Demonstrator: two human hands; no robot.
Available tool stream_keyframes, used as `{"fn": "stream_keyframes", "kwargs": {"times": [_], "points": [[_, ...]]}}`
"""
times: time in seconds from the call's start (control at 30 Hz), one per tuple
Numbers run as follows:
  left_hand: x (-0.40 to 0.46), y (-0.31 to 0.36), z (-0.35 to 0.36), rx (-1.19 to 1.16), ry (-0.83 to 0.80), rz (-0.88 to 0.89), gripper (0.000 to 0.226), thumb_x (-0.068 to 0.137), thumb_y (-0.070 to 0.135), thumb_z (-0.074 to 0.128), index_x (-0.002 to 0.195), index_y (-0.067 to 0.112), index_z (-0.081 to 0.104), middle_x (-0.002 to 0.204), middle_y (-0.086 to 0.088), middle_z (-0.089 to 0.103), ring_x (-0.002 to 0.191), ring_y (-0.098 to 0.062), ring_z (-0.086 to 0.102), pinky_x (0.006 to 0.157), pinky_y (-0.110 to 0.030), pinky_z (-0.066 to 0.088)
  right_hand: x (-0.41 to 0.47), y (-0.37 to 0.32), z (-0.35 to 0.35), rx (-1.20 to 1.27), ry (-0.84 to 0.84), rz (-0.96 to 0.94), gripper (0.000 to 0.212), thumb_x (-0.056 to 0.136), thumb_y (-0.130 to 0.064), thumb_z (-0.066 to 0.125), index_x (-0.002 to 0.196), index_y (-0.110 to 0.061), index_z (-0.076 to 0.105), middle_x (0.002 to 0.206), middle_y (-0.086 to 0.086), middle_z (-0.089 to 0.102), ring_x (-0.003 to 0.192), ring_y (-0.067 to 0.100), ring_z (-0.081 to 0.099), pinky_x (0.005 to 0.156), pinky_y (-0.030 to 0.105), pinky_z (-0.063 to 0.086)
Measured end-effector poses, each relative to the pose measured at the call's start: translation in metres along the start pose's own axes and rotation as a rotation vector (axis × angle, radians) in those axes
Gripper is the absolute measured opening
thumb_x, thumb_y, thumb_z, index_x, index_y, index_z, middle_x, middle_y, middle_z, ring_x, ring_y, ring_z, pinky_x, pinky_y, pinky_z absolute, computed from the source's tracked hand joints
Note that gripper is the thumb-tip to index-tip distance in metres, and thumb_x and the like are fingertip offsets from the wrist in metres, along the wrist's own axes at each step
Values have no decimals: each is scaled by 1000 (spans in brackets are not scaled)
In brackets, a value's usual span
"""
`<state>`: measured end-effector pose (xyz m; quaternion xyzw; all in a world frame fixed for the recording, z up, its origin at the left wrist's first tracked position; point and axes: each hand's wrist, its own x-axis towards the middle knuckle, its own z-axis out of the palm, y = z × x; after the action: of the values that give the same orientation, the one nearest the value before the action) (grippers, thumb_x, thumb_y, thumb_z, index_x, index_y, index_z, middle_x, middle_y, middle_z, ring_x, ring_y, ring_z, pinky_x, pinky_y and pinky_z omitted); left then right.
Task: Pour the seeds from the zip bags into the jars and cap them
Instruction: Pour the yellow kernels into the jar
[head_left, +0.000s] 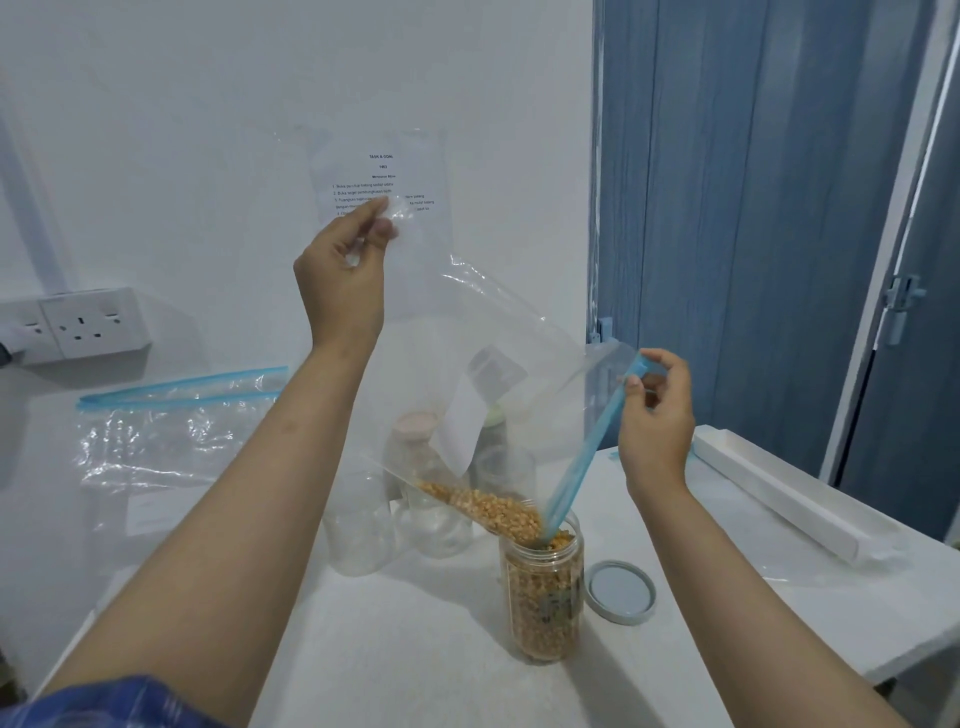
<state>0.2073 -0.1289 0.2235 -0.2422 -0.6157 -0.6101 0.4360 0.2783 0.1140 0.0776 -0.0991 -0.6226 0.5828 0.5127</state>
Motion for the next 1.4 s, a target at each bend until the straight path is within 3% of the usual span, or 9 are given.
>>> {"fn": "stream_keyframes", "kwargs": {"times": [0.5, 0.63, 0.8, 0.9, 1.0, 1.13, 1.23, 1.33, 1.4], "points": [[1, 1, 4, -19, 15, 3, 22, 93, 22, 69, 114, 16, 74, 101, 13, 72, 99, 4, 66, 93, -14, 47, 2, 1, -6, -5, 0, 4, 21, 103, -16, 51, 118, -31, 51, 95, -4, 62, 86, 9, 61, 77, 24, 51], [0, 0, 4, -26, 13, -3, 22, 93, 23, 69, 114, 17, 74, 102, 14, 73, 104, -2, 68, 97, -20, 49, 3, -1, -7, -6, 10, 19, 20, 102, -15, 52, 119, -27, 52, 99, 0, 62, 86, 8, 61, 73, 17, 50], [-6, -3, 6, -24, -2, -9, 20, 93, 22, 69, 113, 20, 74, 96, 21, 71, 103, -3, 68, 98, -22, 49, 6, 2, -7, -95, -100, 69, 25, 100, -11, 54, 119, -27, 53, 102, 5, 61, 87, 15, 59, 81, 32, 51], [-11, -6, 9, -40, -7, -10, 19, 93, 20, 69, 111, 23, 73, 98, 18, 72, 100, -2, 68, 99, -25, 50, 12, 5, -7, -300, -200, 54, 31, 100, -20, 56, 131, -22, 51, 127, 7, 57, 107, 23, 56, 93, 35, 45], [-13, -8, 11, -39, -15, -1, 19, 93, 20, 68, 112, 20, 74, 100, 14, 72, 99, -2, 68, 99, -26, 51, 20, 0, -3, -628, -244, -69, 46, 99, -33, 54, 143, -22, 45, 147, 11, 41, 133, 32, 38, 108, 44, 33], [-17, -6, 14, -22, -22, 22, 19, 94, 18, 68, 112, 21, 73, 95, 19, 71, 94, 4, 66, 94, -18, 48, 28, -27, 7, -795, -400, -175, 46, 101, -42, 45, 147, -32, 43, 157, 3, 33, 142, 30, 24, 114, 49, 21], [-19, -6, 15, -12, -14, 21, 19, 95, 19, 67, 113, 20, 73, 94, 21, 69, 91, 8, 64, 91, -13, 46, 29, -49, 15, -708, -514, -258, 42, 96, -37, 41, 135, -37, 57, 150, -6, 46, 140, 23, 30, 114, 43, 20], [-18, -9, 15, -6, 2, 8, 20, 95, 20, 67, 113, 16, 74, 96, 20, 70, 91, 8, 64, 90, -12, 46, 23, -71, 19, -330, -550, -146, 42, 95, -26, 36, 119, -31, 70, 125, -3, 67, 121, 18, 55, 104, 35, 39], [-19, -9, 15, 5, 8, 10, 21, 95, 19, 67, 114, 15, 74, 97, 19, 69, 91, 10, 63, 89, -11, 46, 19, -81, 24, -265, -563, -138, 34, 102, -25, 41, 117, -25, 71, 121, -6, 69, 117, 12, 58, 104, 31, 42]]}}
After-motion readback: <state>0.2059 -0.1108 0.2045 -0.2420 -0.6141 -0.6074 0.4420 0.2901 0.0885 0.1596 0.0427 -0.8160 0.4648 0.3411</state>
